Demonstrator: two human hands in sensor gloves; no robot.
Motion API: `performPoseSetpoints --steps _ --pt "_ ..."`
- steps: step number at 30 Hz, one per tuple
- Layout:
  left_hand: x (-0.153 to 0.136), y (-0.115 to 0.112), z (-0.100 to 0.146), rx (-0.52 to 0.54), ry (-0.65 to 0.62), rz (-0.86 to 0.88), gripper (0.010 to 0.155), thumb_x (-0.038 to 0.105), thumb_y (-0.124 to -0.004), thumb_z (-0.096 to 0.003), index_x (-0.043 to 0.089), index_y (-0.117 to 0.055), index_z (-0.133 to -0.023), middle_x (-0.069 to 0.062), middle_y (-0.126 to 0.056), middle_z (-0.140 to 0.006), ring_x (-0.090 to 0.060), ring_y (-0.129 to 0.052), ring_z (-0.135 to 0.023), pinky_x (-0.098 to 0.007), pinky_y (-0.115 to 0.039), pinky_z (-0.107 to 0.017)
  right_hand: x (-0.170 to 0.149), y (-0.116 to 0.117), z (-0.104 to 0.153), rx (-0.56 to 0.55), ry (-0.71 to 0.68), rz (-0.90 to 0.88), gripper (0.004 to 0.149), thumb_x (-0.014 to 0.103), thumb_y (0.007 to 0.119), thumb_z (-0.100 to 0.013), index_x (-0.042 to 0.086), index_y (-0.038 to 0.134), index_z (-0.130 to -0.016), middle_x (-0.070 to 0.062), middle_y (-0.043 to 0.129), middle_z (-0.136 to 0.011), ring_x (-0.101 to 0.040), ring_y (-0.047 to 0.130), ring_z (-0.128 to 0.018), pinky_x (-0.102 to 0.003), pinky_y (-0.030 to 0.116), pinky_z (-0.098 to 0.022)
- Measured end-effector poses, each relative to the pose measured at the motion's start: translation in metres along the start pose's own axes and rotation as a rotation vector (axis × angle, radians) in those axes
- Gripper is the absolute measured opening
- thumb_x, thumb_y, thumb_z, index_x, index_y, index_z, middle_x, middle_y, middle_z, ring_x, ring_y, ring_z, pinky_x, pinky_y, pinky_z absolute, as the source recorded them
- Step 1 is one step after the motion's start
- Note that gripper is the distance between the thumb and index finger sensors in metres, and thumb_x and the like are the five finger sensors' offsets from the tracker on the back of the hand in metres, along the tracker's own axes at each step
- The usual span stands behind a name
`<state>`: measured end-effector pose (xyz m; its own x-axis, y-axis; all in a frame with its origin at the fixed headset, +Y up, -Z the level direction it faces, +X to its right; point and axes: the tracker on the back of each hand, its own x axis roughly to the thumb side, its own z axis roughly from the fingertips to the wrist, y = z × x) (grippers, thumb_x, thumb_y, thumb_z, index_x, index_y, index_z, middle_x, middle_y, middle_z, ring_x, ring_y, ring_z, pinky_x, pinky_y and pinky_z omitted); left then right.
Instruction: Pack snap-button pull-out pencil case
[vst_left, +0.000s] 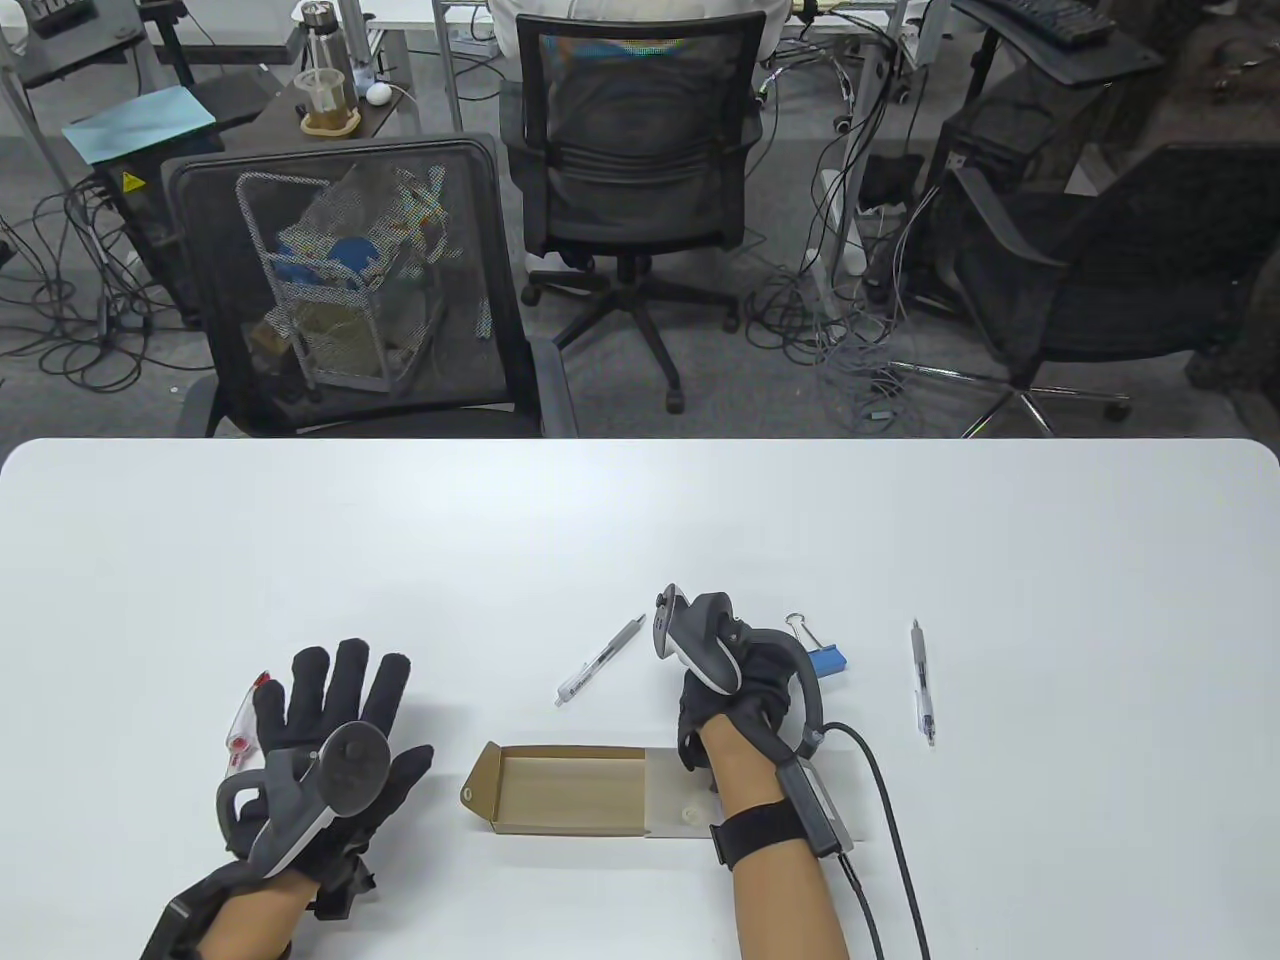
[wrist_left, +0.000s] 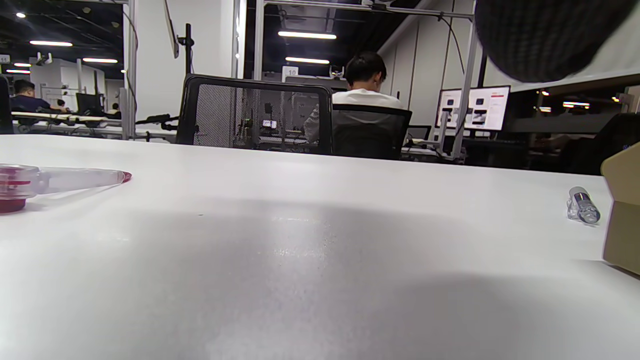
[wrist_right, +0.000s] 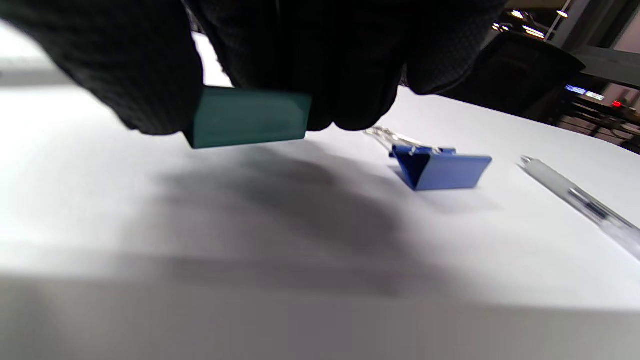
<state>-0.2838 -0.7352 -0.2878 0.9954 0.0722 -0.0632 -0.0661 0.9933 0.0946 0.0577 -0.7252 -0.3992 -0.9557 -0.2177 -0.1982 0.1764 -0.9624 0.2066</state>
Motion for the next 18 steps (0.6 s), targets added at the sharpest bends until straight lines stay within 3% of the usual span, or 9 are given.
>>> performPoseSetpoints --steps 10,18 --pt "-0.002 0.000 0.000 0.001 0.010 0.002 0.093 0.070 -0.077 -0.0328 0.053 -0.029 -0.110 0.013 -0.020 -0.125 -0.029 -0.014 -0.121 -0.064 -0.013 -0.085 -0.008 -0.032 0.054 -0.237 -0.352 -0.198 0.067 0.056 0.077 -0.038 0.035 0.065 -0.101 0.008 0.070 -0.108 -0.025 0.073 -0.096 -0.050 0.061 -0.076" --pt "0.000 0.002 0.002 0.013 0.011 -0.018 0.092 0.070 -0.077 -0.0329 0.054 -0.029 -0.110 0.013 -0.020 -0.125 -0.029 -0.014 -0.121 -0.064 -0.013 -0.085 -0.005 -0.021 0.104 -0.342 -0.680 -0.175 0.066 0.053 0.079 -0.038 0.037 0.065 -0.100 0.010 0.070 -0.109 -0.025 0.074 -0.097 -0.050 0.063 -0.075"
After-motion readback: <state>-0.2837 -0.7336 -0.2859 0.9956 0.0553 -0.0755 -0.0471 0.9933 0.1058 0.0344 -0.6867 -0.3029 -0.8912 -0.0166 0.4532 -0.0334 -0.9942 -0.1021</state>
